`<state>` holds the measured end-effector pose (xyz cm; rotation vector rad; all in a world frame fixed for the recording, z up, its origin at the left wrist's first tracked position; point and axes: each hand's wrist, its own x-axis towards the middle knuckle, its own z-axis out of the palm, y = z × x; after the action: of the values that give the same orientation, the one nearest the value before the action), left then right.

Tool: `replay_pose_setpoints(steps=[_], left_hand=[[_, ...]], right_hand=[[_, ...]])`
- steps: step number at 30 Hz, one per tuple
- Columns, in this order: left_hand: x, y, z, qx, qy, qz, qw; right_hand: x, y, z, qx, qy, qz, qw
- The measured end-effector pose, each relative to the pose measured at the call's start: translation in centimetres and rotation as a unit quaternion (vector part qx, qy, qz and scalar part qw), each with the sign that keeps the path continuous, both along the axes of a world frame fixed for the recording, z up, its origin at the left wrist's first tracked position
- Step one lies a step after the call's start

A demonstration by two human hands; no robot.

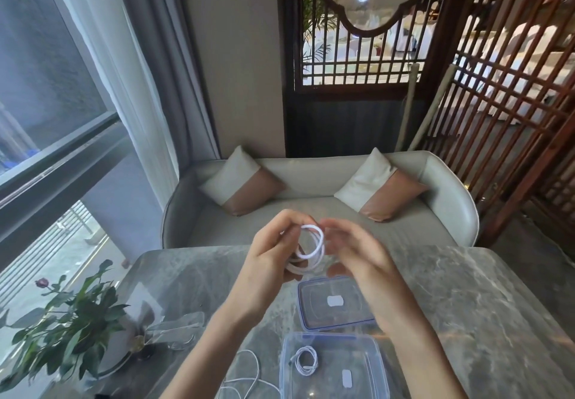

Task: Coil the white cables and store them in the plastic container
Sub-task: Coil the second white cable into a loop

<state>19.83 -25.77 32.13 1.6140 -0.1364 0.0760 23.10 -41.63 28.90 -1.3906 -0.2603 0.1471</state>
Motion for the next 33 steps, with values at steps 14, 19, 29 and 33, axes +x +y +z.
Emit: replay_pose_setpoints(steps=[14, 19, 29, 33], left_hand=[[-1.1, 0.8, 0.7, 0.066, 0.014, -0.109, 0.992], [-1.1, 0.8, 0.6, 0.055, 0.046, -0.135, 0.988], [-0.3, 0.4, -1.6, 0.166, -0.031, -0.059, 0.984], [-0.1, -0.1, -2.6, 0.252, -0.068, -0.007, 0.965]], right_hand=[[2.5, 1.0, -1.5, 0.059, 0.058, 0.317, 0.945], [3.1, 0.6, -1.2, 0.015, 0.085, 0.33, 0.94], [2.3, -1.1, -1.8, 0.082, 0.146, 0.105, 0.98], [0.0, -0.9, -2.2, 0.078, 0.101, 0.04, 0.991]])
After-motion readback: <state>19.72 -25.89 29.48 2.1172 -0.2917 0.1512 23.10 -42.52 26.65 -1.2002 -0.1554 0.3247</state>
